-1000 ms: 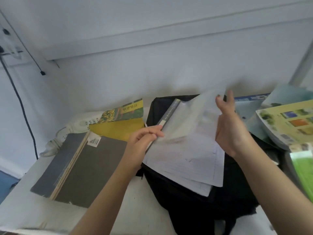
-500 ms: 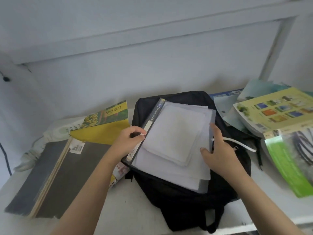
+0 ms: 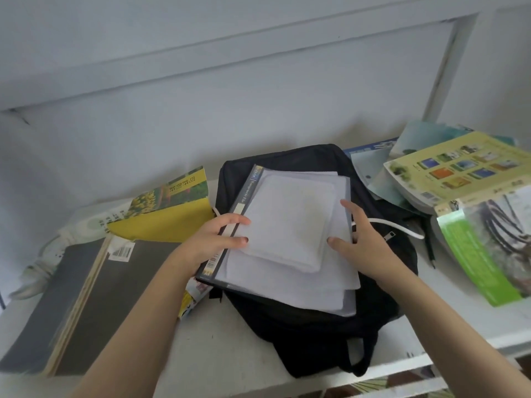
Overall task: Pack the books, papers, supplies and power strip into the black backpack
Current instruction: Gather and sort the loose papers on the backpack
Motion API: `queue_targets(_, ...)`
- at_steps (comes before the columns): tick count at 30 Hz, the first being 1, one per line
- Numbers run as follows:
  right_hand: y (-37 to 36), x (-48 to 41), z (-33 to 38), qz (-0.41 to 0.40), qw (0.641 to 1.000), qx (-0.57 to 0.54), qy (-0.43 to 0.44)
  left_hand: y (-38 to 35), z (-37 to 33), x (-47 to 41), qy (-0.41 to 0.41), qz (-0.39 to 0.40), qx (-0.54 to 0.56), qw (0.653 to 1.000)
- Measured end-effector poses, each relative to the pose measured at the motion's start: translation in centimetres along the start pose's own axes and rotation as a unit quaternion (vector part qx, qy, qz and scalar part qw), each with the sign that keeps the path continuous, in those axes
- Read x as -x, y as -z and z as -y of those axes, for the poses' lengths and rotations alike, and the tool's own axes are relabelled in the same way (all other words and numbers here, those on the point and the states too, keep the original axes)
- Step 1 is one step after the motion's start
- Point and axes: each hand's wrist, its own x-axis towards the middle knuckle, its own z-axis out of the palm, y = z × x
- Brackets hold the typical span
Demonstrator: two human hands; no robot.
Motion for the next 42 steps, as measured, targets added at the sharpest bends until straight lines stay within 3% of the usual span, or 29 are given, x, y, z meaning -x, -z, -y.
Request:
queue_targets(7, -0.5, 0.6, -0.4, -0.042, 0.983, -0.173, 0.033, -1.2, 1.7, 1.5, -0.033, -0.029, 0.183, 0.982)
queue_targets(10, -0.5, 0.6, -0.5, -0.062, 0.974, -0.218, 0.025, -1.4, 1.5, 2.2, -0.061, -0.024, 0.211, 0.975)
queue_targets(16, 0.1, 1.6, -1.0, -0.002, 0.977, -0.205, 0.055, 0.2, 1.7, 3.2, -0.005, 0.11, 0.206, 0.972)
queue_targets(20, -0.1, 1.9, -1.1, 0.027, 0.986, -0.158, 0.04, -0.6, 1.7, 3.2, 0.012, 0.078, 0.136, 0.988)
queue_targets(26, 0.2, 2.3, -0.6, 0.019, 0.987, -0.156, 0.03, -1.6, 2.0, 3.2, -0.036, 0.027, 0.038, 0.998)
queue_targets(31, 0.9, 2.8, -0.5, 0.017, 0.959, -0.28, 0.027, -2.4, 1.9, 3.9, -0.085, 0.012, 0.07, 0.994)
queue_targets(42, 2.1, 4.4, -1.2, -0.017, 0.949, -0.312, 0.043, -3.5, -0.4, 4.5, -0.127, 0.009, 0.082, 0.988)
